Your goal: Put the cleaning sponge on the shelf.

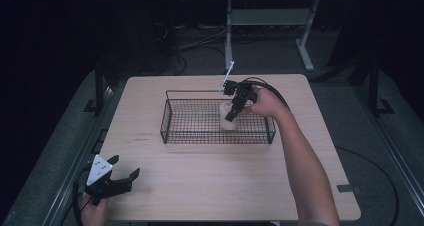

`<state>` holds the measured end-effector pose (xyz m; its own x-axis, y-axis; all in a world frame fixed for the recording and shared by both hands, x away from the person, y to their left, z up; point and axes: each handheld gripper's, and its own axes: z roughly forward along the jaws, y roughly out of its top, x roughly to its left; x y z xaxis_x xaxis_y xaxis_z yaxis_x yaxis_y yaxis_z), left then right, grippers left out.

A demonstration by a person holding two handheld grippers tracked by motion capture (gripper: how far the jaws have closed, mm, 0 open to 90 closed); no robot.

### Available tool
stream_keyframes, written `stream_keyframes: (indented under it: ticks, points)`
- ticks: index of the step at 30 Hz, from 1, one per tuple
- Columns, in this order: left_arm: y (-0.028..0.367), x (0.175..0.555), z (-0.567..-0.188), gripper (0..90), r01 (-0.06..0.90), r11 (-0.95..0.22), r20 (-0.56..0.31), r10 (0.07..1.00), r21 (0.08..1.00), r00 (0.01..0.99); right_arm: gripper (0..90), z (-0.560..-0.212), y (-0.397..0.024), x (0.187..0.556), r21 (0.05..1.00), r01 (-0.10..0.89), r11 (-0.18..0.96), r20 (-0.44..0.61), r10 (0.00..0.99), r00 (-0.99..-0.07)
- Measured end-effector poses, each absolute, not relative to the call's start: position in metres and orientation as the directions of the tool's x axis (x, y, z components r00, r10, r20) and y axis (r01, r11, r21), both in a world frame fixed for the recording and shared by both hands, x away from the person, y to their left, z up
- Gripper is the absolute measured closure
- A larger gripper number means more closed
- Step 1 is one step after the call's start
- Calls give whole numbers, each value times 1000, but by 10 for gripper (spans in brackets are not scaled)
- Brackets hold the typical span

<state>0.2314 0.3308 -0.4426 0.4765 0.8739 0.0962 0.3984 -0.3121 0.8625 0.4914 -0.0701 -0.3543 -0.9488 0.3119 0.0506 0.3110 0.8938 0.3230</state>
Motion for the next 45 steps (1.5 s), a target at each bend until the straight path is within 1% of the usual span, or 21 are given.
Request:
stream_keyframes:
  ticks: [6,12,17,26,29,45]
  points:
    - [331,231,-442,137,399,-313,96,874,862,477,285,-359,-72,492,332,321,887,61,320,-946]
    - [331,231,-443,137,398,-313,97,874,862,477,285,-367,-77,493,321,341,884,73,336,-939]
    - [331,231,-442,137,399,-313,97,874,862,477,285,-372,-77,492,309,340,888,71,335,-940]
    - [330,232,-442,137,397,-316,99,872,862,480,285,-385,-79,491,316,349,882,82,341,-937]
    - [330,232,-442,137,397,-316,99,872,862,479,285,-389,-78,490,294,342,893,68,337,-939]
    - [329,232,-442,137,401,-317,101,875,860,474,267,-392,-77,492,292,344,893,74,337,-939]
